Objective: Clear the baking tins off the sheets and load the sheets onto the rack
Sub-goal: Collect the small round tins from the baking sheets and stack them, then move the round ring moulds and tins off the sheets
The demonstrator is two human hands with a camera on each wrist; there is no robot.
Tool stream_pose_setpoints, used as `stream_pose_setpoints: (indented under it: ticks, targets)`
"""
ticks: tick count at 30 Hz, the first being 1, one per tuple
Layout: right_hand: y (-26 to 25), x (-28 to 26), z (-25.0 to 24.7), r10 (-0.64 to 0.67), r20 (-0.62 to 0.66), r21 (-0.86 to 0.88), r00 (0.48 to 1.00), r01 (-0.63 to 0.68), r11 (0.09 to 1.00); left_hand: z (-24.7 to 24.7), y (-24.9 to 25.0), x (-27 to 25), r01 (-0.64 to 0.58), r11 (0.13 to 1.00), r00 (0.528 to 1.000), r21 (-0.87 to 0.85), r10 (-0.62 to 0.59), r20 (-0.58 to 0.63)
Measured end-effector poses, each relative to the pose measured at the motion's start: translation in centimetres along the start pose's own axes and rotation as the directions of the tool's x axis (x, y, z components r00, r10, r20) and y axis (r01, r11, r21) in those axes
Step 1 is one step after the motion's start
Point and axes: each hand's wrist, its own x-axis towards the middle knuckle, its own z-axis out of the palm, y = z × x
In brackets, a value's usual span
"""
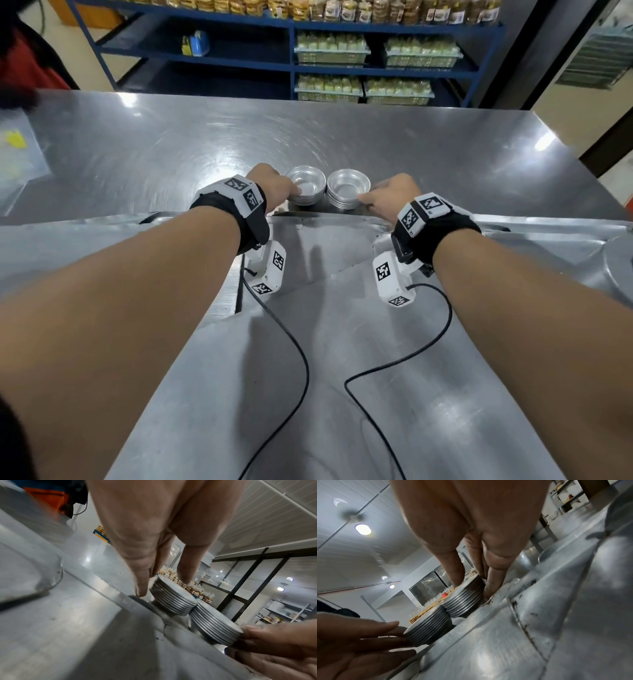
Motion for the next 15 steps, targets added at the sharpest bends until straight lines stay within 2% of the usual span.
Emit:
stream_pose_setpoints:
  ticks: [3,7,12,15]
  targets:
    - [-0.9,-2.4,-1.8,-0.063,-0.015,-0.085,0.998,0.062,0.994,-1.0,1.6,-2.2,-0.031,0.990,0.999,0.135,0.028,0.022]
    - [-1.3,-5.9,-4.8,-0.125,-0.033,-0.203,0.992,0.116,0.972,-1.6,4.3,-6.3,-0.037,0.983,0.982,0.178,0.002,0.190]
    - [-0.4,-11.4,-9.8,-0.093,-0.099,-0.320,0.991,0.056,0.946,-0.5,8.3,-12.7,-0.092,0.953,0.933,0.288,-0.018,0.358]
    - [1.1,-14.5,-13.9,-0.051,-0.154,-0.429,0.987,-0.020,0.903,1.5,10.8,-16.2,-0.217,0.905,0.903,0.365,0.044,0.427]
